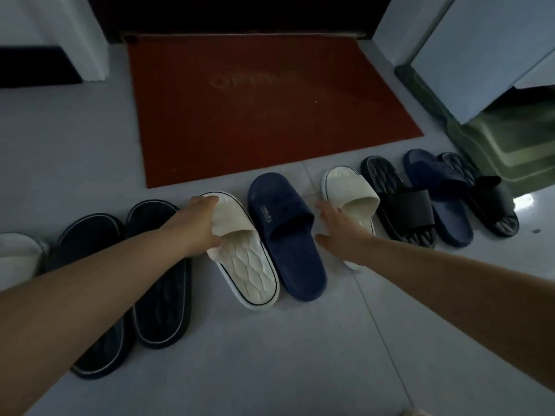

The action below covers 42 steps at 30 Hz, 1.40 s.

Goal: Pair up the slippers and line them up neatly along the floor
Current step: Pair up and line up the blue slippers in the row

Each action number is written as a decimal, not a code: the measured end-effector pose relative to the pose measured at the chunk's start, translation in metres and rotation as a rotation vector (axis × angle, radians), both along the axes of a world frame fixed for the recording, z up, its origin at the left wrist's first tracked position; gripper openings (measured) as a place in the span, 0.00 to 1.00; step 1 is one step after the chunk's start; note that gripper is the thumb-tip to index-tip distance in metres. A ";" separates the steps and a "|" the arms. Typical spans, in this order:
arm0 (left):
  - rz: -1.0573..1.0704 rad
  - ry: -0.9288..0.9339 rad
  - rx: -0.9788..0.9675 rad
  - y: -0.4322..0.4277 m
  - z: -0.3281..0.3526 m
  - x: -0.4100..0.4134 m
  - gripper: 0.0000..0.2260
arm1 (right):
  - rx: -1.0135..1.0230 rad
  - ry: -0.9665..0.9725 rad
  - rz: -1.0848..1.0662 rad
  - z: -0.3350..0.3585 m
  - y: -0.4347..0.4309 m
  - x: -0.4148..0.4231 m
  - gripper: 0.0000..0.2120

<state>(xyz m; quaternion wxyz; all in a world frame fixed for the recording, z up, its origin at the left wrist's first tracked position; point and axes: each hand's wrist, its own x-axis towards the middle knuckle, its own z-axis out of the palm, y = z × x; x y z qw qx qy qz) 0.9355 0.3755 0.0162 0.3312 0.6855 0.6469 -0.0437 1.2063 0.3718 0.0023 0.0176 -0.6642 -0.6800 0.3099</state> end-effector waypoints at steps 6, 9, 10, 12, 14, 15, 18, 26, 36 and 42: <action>0.109 0.006 -0.003 -0.007 0.007 -0.017 0.38 | -0.004 -0.063 0.273 -0.006 0.053 -0.026 0.40; 0.164 0.018 -0.057 -0.012 0.002 -0.018 0.37 | -0.054 -0.149 0.394 -0.004 0.062 -0.031 0.43; 0.186 0.002 -0.065 -0.013 0.000 -0.016 0.37 | -0.053 -0.170 0.407 -0.003 0.062 -0.031 0.43; 0.215 -0.045 -0.080 -0.014 -0.002 -0.011 0.35 | -0.027 -0.192 0.400 -0.001 0.059 -0.026 0.44; 0.220 -0.067 -0.079 -0.013 -0.004 -0.006 0.33 | -0.019 -0.199 0.355 0.005 0.055 -0.016 0.44; 0.222 -0.077 -0.073 -0.011 -0.005 -0.003 0.31 | -0.021 -0.194 0.323 0.009 0.052 -0.010 0.44; 0.214 -0.153 -0.057 -0.003 -0.005 0.013 0.28 | 0.044 -0.154 0.269 0.029 0.048 0.011 0.43; 0.304 -0.594 -0.299 0.008 0.000 0.071 0.22 | 0.043 0.164 0.184 0.071 0.024 0.000 0.43; 0.310 -0.436 0.197 0.014 0.013 -0.028 0.21 | -0.039 0.071 0.173 0.017 0.016 -0.103 0.38; 0.204 -0.488 0.048 -0.003 0.011 -0.028 0.24 | -0.071 0.001 0.308 0.004 0.002 -0.098 0.38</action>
